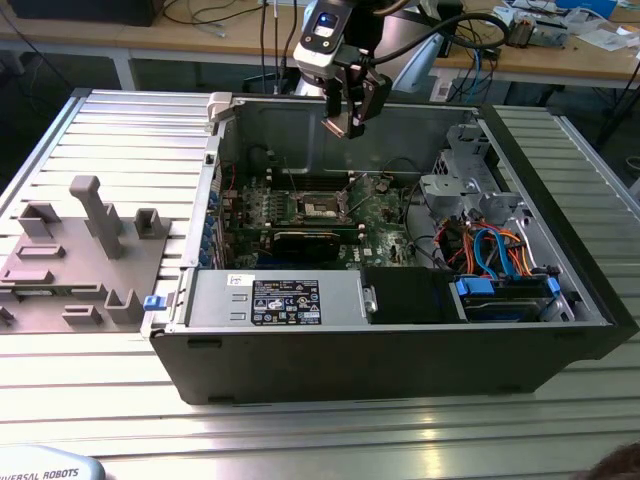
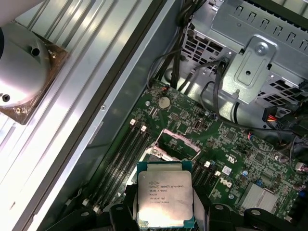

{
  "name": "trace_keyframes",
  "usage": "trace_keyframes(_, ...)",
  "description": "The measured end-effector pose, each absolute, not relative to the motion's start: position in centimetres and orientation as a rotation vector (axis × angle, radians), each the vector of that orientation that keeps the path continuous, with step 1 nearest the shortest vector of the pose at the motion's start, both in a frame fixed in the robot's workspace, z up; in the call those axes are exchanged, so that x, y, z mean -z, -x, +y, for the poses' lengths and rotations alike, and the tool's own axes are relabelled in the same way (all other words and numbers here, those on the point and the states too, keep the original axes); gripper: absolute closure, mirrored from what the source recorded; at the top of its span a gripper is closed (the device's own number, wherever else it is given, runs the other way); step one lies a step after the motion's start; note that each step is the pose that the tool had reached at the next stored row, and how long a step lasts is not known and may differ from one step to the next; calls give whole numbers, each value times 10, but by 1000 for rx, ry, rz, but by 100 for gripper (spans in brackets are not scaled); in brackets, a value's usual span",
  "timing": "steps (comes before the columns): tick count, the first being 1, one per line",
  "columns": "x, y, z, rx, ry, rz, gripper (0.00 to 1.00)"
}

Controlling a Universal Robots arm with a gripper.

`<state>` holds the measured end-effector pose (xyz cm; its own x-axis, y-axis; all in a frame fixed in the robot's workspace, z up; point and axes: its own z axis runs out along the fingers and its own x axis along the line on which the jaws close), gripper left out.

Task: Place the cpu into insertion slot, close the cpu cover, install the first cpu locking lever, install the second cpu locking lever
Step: 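Place the cpu into insertion slot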

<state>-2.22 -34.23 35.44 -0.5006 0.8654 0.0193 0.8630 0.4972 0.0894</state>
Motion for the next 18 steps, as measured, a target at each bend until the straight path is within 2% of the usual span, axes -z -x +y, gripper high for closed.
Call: trace_keyframes(18,-354,22,-342,-135,-1584,2676,46)
